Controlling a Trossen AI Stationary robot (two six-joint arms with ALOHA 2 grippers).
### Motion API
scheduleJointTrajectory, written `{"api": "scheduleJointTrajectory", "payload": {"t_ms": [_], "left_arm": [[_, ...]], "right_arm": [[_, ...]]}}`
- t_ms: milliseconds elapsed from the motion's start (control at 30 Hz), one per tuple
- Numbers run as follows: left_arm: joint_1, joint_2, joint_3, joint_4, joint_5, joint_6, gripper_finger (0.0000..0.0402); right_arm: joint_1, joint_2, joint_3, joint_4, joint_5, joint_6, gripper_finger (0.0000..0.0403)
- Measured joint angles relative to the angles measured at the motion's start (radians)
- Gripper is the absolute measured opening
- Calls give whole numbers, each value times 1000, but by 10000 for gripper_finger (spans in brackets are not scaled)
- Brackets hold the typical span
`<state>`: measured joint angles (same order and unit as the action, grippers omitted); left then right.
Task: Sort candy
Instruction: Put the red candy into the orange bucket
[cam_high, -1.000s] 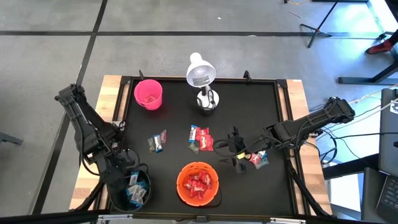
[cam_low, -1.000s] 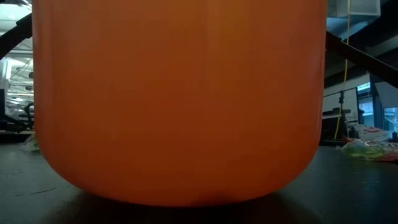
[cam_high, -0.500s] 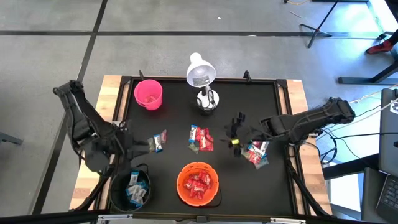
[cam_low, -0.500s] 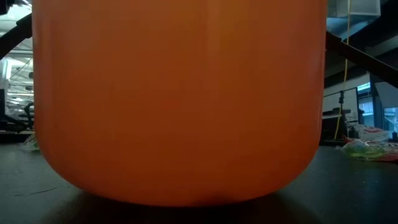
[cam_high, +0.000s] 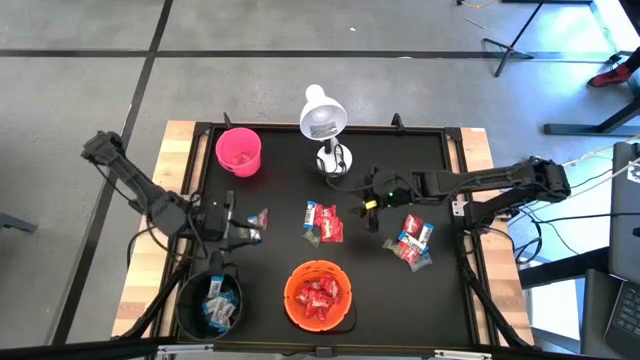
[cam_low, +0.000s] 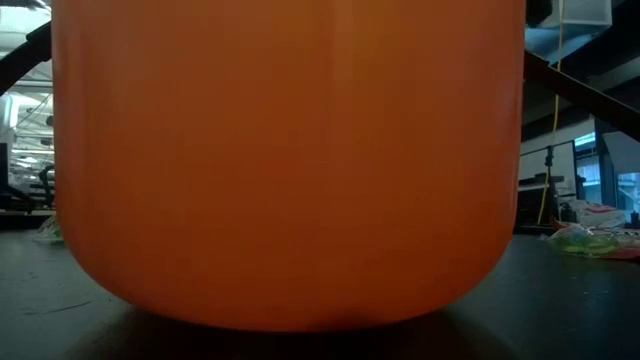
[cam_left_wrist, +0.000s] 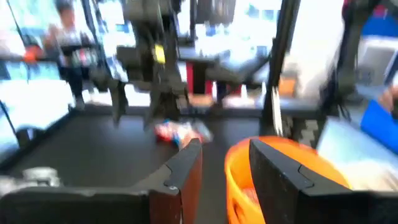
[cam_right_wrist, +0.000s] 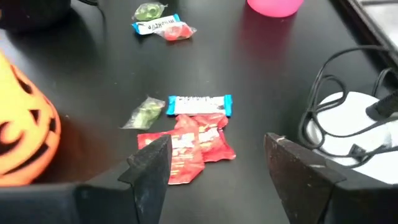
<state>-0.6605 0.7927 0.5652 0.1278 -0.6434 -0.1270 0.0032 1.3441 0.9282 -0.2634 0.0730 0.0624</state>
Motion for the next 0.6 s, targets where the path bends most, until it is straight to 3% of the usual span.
{"api": "scheduleJointTrajectory", "payload": {"t_ms": [200,600], "left_arm": [[105,6,-114,268,28,179,124],[274,26,-151,313,83,131,124]], "right_arm": [[-69,16,-28,46,-36,-74,252],[-157,267,-87,343,-235,-124,252]]}}
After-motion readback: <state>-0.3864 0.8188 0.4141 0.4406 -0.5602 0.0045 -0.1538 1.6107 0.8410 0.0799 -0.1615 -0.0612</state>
